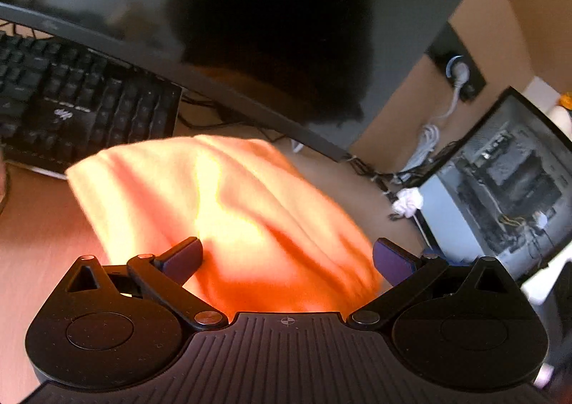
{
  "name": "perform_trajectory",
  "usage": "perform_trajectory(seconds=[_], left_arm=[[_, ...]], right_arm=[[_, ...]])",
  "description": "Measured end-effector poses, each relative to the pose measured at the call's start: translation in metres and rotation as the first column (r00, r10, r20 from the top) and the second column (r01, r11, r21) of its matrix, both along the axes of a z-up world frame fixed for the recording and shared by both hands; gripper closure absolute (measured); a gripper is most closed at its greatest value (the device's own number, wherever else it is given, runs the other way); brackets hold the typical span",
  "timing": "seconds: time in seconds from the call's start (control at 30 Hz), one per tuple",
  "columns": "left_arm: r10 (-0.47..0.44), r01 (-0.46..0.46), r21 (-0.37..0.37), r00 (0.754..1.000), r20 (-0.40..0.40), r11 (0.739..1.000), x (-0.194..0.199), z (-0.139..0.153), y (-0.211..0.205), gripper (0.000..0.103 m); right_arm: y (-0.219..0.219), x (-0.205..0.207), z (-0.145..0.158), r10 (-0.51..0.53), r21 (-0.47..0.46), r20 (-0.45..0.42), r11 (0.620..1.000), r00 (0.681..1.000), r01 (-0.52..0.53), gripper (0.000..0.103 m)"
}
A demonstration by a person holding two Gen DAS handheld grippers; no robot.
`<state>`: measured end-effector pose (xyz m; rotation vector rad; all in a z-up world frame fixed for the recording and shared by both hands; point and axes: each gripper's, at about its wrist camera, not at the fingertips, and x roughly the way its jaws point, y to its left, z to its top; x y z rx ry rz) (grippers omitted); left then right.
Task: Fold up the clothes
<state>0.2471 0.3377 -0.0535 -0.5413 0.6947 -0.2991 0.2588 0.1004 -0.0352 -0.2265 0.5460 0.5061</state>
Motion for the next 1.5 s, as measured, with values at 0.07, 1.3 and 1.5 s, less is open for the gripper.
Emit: perform_trajectory(seconds=[0.07,1.3,1.5], left_arm=[[-0.007,0.008,0.004,1.000,-0.025,1.000,-0.006,-0.009,-0.008,0.000],[0.775,-0.780,0.411,0.589,0.230,0.471,-0.206,0.041,-0.304,0.000],[0.766,-0.778,0.475,0.577,0.283,0.411,-0.206,0.045,-0.325,0.000]], right_arm=[[-0.014,0.010,-0.003,-0.062,-0.012,-0.016,0.998,0.998,0.062,0.000],[-0.220,-0.070,0.029,0.368,0.209,0.203,0.889,0.907,-0.407,0.000],[-0.217,-0.063,0.029,0.413,0.237,0.183,0.862,0.892,-0.447,0.000]])
